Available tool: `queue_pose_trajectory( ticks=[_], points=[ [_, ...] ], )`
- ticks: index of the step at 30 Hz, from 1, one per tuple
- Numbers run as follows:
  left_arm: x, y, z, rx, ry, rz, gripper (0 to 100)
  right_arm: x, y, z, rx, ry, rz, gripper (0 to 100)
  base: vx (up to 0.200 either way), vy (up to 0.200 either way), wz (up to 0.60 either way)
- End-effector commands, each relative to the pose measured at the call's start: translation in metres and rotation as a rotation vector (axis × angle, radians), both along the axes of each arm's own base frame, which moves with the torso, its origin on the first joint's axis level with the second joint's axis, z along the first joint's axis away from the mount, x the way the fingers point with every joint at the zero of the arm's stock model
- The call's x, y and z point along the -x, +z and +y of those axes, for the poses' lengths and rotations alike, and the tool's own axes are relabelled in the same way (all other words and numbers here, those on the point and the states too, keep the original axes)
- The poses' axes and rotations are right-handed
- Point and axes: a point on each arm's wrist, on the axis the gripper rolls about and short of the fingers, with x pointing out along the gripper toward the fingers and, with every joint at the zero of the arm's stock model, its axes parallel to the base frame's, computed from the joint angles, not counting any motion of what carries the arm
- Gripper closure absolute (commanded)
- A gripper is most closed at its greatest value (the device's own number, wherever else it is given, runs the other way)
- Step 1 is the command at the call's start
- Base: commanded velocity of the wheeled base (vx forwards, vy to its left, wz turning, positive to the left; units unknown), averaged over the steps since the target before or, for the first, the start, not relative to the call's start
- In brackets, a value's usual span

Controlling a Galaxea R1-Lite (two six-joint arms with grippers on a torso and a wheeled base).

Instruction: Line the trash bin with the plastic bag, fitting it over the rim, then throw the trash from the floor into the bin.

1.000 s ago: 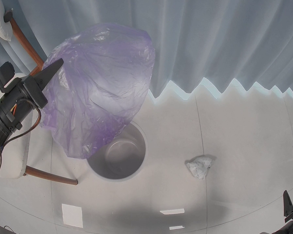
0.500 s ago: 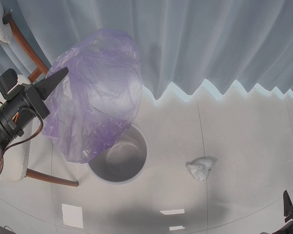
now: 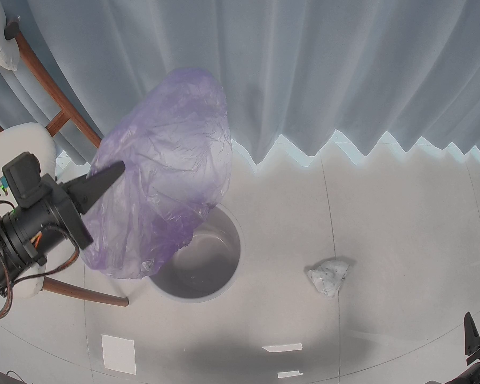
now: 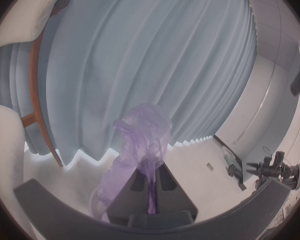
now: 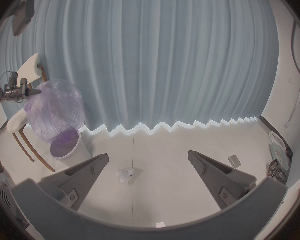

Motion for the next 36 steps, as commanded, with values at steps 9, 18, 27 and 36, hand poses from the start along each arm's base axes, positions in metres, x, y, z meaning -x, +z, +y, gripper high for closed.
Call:
queue_pose_trajectory(
  ticks=[9,18,27,36],
  points=[
    [0.039,-0.029,0.015,-0.183,-0.001,0.031,100,0.0,-0.005,0.0,0.0,-0.001,0.0,0,0.0,0.0,0.0],
    [0.082,-0.025,0.025,-0.22,-0.075,0.074,100,0.0,-0.005,0.0,0.0,0.001,0.0,0,0.0,0.0,0.0],
    [0.089,-0.027,0.029,-0.277,-0.079,0.127,100,0.0,-0.005,0.0,0.0,-0.001,0.0,0,0.0,0.0,0.0],
    [0.082,-0.028,0.027,-0.293,-0.013,0.159,100,0.0,-0.005,0.0,0.0,0.001,0.0,0,0.0,0.0,0.0]
  ],
)
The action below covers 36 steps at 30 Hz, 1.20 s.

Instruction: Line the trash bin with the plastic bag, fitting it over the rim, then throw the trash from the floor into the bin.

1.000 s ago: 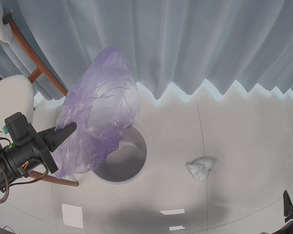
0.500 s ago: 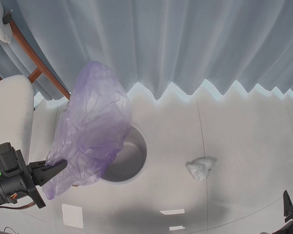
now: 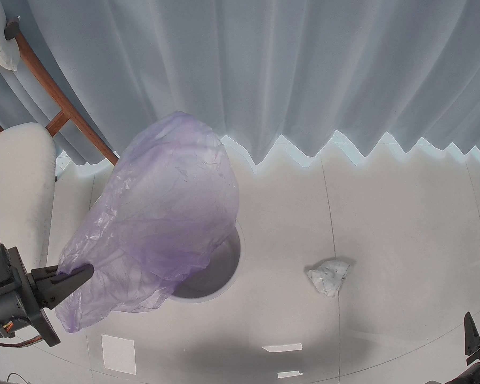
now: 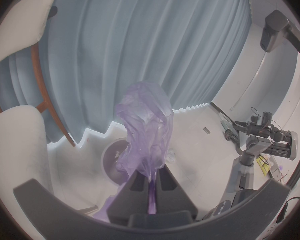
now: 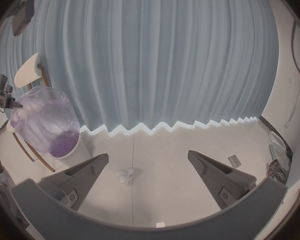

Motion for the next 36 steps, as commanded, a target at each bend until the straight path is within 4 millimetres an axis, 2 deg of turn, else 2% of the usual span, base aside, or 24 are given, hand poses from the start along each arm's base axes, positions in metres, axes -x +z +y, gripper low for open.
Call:
queue_pose_trajectory(
  ticks=[1,12,19,28,29,36],
  points=[
    [-0.006,-0.001,-0.002,-0.013,0.029,0.018,100,0.0,-0.005,0.0,0.0,0.001,0.0,0,0.0,0.0,0.0],
    [-0.022,-0.004,-0.009,-0.041,0.075,0.064,100,0.0,-0.005,0.0,0.0,0.001,0.0,0,0.0,0.0,0.0],
    [-0.037,0.004,-0.016,-0.02,0.08,0.073,100,0.0,-0.005,0.0,0.0,-0.001,0.0,0,0.0,0.0,0.0],
    [-0.073,0.01,-0.033,0.109,0.103,0.032,100,0.0,-0.005,0.0,0.0,-0.001,0.0,0,0.0,0.0,0.0],
    [-0.083,0.01,-0.036,0.131,0.112,0.011,100,0.0,-0.005,0.0,0.0,0.001,0.0,0,0.0,0.0,0.0],
    [-0.118,-0.005,-0.038,0.161,0.174,-0.018,100,0.0,-0.005,0.0,0.0,0.001,0.0,0,0.0,0.0,0.0]
  ],
)
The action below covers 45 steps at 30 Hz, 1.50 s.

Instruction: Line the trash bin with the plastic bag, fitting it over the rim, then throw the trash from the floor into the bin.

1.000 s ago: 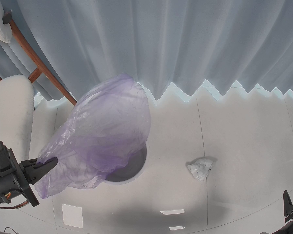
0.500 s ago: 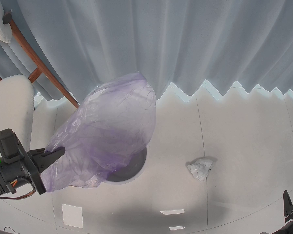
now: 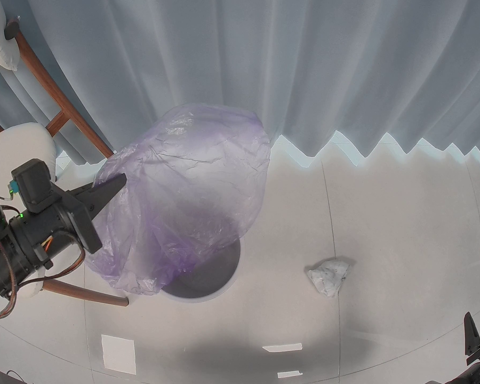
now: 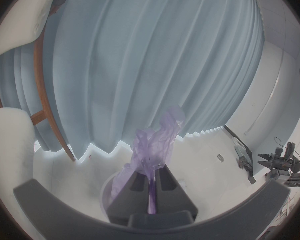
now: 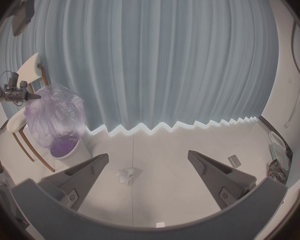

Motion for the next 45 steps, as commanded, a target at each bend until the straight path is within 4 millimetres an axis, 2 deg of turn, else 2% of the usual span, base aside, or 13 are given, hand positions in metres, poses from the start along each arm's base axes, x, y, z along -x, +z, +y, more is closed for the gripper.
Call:
queue_pose_trajectory(
  ticks=[1,5,7,8,14,23,28,33,41,45],
  points=[
    [-0.035,-0.029,-0.006,-0.023,0.051,0.09,100,0.0,-0.005,0.0,0.0,0.0,0.0,0,0.0,0.0,0.0],
    [-0.032,-0.043,-0.008,-0.043,0.055,0.127,100,0.0,-0.005,0.0,0.0,0.001,0.0,0,0.0,0.0,0.0],
    [-0.032,-0.043,-0.008,-0.043,0.055,0.127,100,0.0,-0.005,0.0,0.0,0.001,0.0,0,0.0,0.0,0.0],
    [-0.025,-0.054,-0.01,-0.068,0.035,0.163,100,0.0,-0.005,0.0,0.0,0.0,0.0,0,0.0,0.0,0.0],
    [-0.012,-0.072,-0.004,-0.108,0.029,0.219,100,0.0,-0.005,0.0,0.0,0.0,0.0,0,0.0,0.0,0.0],
    [0.015,-0.089,0.004,-0.225,-0.014,0.217,100,0.0,-0.005,0.0,0.0,0.001,0.0,0,0.0,0.0,0.0],
    [0.019,-0.085,0.005,-0.222,-0.01,0.191,100,0.0,-0.005,0.0,0.0,0.001,0.0,0,0.0,0.0,0.0],
    [0.009,-0.071,0.001,-0.197,0.001,0.139,100,0.0,-0.005,0.0,0.0,0.0,0.0,0,0.0,0.0,0.0],
    [0.006,-0.065,0.006,-0.186,0.058,0.118,100,0.0,-0.005,0.0,0.0,0.001,0.0,0,0.0,0.0,0.0],
    [0.005,-0.066,0.007,-0.242,0.063,0.096,100,0.0,-0.005,0.0,0.0,0.001,0.0,0,0.0,0.0,0.0]
  ],
)
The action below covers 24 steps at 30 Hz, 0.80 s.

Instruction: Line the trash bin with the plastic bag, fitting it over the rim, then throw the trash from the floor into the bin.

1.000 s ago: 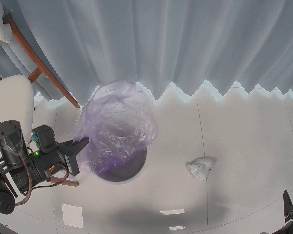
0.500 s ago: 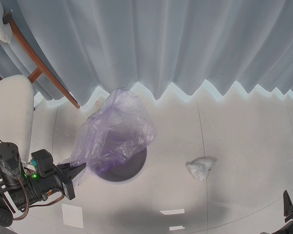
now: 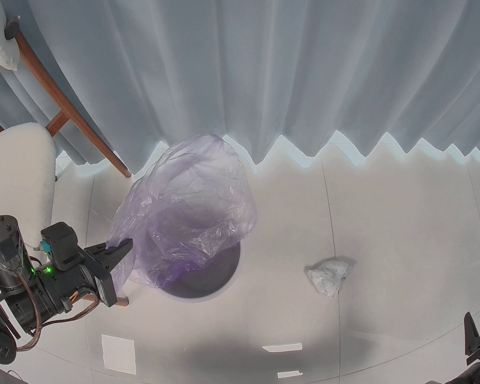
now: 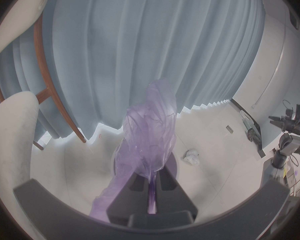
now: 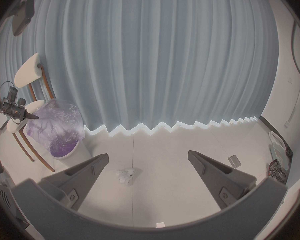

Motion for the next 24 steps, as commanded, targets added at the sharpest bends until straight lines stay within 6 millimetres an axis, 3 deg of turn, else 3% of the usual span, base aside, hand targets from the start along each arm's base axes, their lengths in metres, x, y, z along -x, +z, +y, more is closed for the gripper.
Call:
queue_pose_trajectory(
  ticks=[1,22,24],
  points=[
    [-0.0013,-0.0007,0.0041,-0.045,0.024,-0.02,100,-0.0001,-0.0054,0.0,0.0,0.002,0.003,0,0.0,0.0,0.0],
    [-0.0029,0.0018,0.0057,-0.037,0.031,-0.029,100,0.0,-0.0047,0.0012,0.029,0.052,-0.006,0,0.0,0.0,0.0],
    [-0.0025,0.0017,0.0059,-0.04,0.03,-0.03,100,0.0003,0.0032,0.0011,-0.003,0.048,-0.078,0,0.0,0.0,0.0]
  ],
)
